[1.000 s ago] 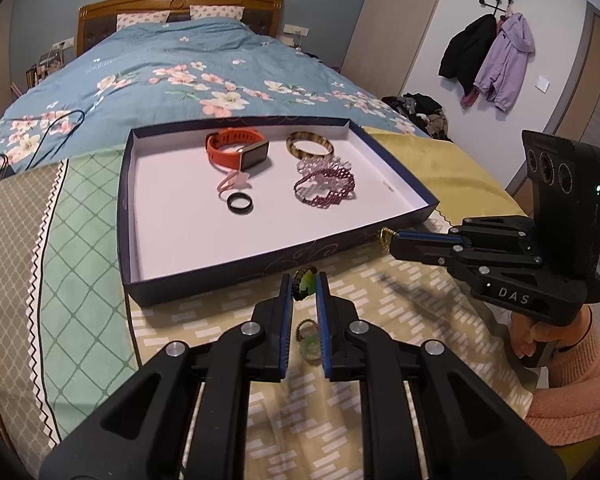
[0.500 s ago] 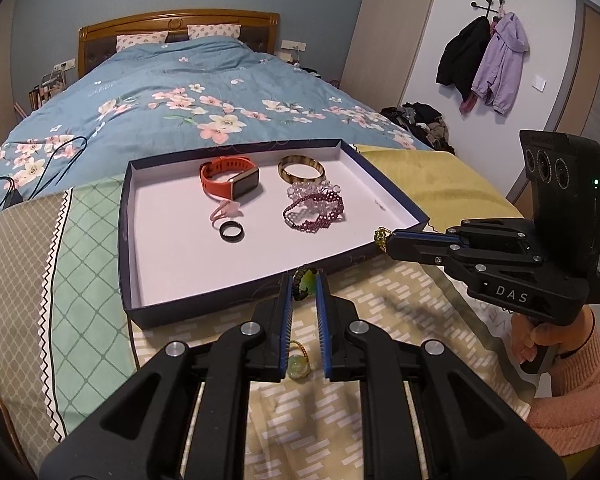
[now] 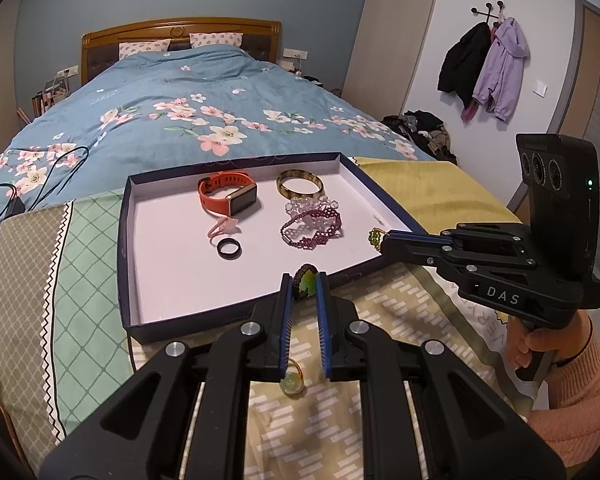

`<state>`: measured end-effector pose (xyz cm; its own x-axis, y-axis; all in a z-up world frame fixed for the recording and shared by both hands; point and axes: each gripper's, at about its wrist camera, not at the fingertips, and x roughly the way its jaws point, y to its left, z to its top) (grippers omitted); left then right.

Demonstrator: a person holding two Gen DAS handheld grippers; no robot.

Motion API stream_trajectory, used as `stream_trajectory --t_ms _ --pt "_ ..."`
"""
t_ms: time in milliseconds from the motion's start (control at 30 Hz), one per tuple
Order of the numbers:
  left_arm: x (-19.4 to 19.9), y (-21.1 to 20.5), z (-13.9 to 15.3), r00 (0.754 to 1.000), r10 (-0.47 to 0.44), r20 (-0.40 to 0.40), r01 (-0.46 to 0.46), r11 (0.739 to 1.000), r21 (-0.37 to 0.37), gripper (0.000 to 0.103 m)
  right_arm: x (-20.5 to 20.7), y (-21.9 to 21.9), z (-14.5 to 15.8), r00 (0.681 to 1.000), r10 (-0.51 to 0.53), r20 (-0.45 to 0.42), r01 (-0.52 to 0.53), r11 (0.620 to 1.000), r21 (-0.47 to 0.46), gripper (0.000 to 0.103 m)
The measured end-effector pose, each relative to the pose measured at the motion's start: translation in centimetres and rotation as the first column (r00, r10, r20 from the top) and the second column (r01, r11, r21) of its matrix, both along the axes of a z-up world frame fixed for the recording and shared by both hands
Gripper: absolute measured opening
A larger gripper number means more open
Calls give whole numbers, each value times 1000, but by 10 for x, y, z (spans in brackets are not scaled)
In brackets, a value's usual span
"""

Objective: Organize jewelry

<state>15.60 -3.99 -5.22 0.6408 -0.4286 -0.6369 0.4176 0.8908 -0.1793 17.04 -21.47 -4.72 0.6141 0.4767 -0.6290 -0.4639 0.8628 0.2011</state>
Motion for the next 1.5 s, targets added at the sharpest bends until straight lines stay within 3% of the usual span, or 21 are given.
stream_trajectory --t_ms 1500 --pt "16 -2 2 999 48 12 -49 999 12 12 22 -3 2 1000 -18 11 18 1000 3 1"
